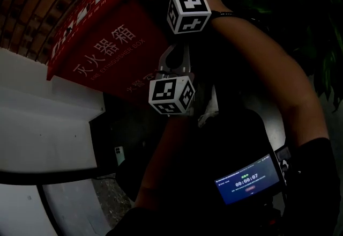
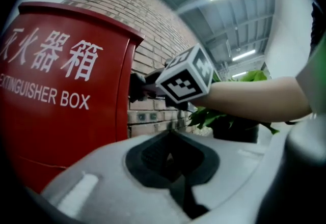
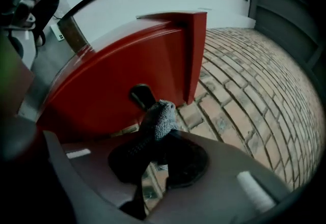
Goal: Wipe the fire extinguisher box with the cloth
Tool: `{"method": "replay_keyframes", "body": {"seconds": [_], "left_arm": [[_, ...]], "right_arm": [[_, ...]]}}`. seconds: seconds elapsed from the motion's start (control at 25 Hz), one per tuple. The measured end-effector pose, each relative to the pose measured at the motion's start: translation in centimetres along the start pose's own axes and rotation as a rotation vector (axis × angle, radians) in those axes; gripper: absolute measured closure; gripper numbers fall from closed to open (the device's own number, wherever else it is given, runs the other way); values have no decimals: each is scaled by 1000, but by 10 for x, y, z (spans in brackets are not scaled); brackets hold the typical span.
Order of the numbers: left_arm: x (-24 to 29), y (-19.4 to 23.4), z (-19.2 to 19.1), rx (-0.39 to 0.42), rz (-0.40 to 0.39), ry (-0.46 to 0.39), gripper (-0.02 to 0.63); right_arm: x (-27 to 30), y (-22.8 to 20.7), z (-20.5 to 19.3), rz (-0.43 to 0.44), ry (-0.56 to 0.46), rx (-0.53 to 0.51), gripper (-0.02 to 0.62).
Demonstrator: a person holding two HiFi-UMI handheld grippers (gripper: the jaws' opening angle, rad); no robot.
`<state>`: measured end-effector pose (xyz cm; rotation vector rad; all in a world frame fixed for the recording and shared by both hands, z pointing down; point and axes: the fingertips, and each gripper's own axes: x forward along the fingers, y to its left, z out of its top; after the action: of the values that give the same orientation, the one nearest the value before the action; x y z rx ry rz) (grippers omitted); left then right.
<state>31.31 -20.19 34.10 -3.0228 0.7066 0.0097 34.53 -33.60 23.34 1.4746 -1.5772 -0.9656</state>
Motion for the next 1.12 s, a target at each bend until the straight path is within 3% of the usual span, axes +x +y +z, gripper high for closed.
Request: {"method": "replay_keyframes", "body": {"seconds": [0.16,0.4,1.12], "left_arm": [[2,3,-6,-13,-3,-3,603],[-3,-1,-31,-35,-23,0,603],[-9,4,-136,-87,5,116,603]], "right_arm": [[13,2,12,25,-22,-36,552],[28,57,7,137,-19,-134,552],[34,230,-65,400,42,-189,552]]}}
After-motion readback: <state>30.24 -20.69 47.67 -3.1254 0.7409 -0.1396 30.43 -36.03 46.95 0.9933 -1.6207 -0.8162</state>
